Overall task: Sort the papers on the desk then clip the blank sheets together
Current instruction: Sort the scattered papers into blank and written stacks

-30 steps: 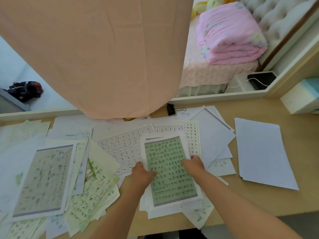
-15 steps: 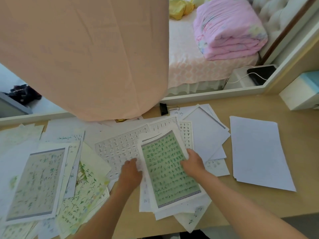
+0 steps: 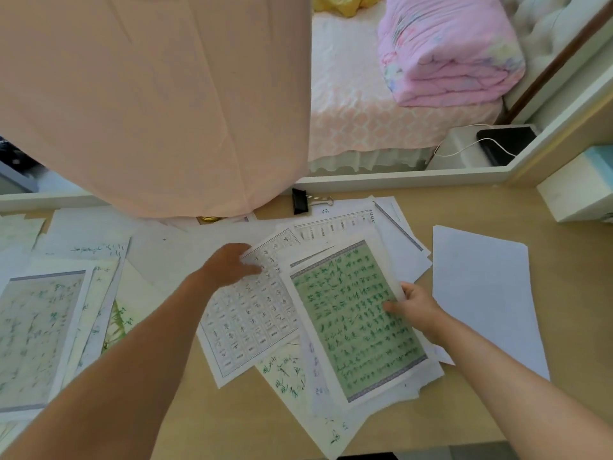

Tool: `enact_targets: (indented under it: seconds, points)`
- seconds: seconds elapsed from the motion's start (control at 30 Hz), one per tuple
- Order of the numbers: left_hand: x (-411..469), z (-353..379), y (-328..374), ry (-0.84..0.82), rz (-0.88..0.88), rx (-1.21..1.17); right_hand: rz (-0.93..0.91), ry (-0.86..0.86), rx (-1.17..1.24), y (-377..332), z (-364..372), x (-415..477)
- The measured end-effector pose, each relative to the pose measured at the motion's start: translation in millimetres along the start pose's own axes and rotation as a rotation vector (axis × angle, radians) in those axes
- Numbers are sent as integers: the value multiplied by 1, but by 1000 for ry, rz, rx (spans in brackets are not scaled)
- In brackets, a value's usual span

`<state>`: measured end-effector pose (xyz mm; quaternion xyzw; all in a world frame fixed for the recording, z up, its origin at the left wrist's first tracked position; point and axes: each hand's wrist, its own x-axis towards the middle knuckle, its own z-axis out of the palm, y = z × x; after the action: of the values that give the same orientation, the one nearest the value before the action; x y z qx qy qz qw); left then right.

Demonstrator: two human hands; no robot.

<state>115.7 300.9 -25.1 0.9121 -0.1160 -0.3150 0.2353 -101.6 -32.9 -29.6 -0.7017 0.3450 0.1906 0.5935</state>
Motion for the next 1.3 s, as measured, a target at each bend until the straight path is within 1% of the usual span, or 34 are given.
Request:
enact_targets:
  seconds: [0.1,0.13,0.23,0.27,0.37,0.43,0.5,0.57,0.63,0.67,0.73,0.8,0.9,1.0,1.1,1.23,1.3]
  points:
    - [-11,7,7,-15,-95,-222,19,40,67,2,-4,4]
    - [-18,12,6,16,-142,-298,34,48,73,2,-2,6]
    - [-40,42,6,204,-257,-485,47,26,-1,1,8,11]
    - [-46,55,8,216,-280,-526,42,11,-23,0,13,11]
    - [-67,89,28,123,-301,-617,25,-36,-35,-12,28,5]
    - [-80,105,43,87,-327,-661,28,-101,-58,-17,37,2]
    - [-90,116,53,70,-352,-796,42,-126,-81,-19,45,0]
    - [-98,124,59,52,-371,-885,11,-61,-130,-17,51,-2]
    - [-106,127,62,28,-369,-897,-43,8,-200,-18,55,-5]
    - [-109,125,62,19,-366,-914,-62,17,-207,-19,55,-7]
    - [-116,113,57,7,-357,-962,-78,-15,-139,-23,51,-11]
    - [-124,93,54,27,-321,-1018,-124,-78,-47,-29,44,-19]
    - [-134,63,64,171,-181,-1008,-237,-124,-1,-40,41,-34]
    - [-147,41,88,321,-76,-1062,-340,-51,57,-60,45,-49]
    - [-166,26,102,382,34,-1078,-449,50,106,-80,44,-65]
    - [-184,18,97,415,230,-1063,-593,95,-14,-86,42,-81]
    - [-185,19,86,388,256,-1092,-656,60,-102,-85,42,-90]
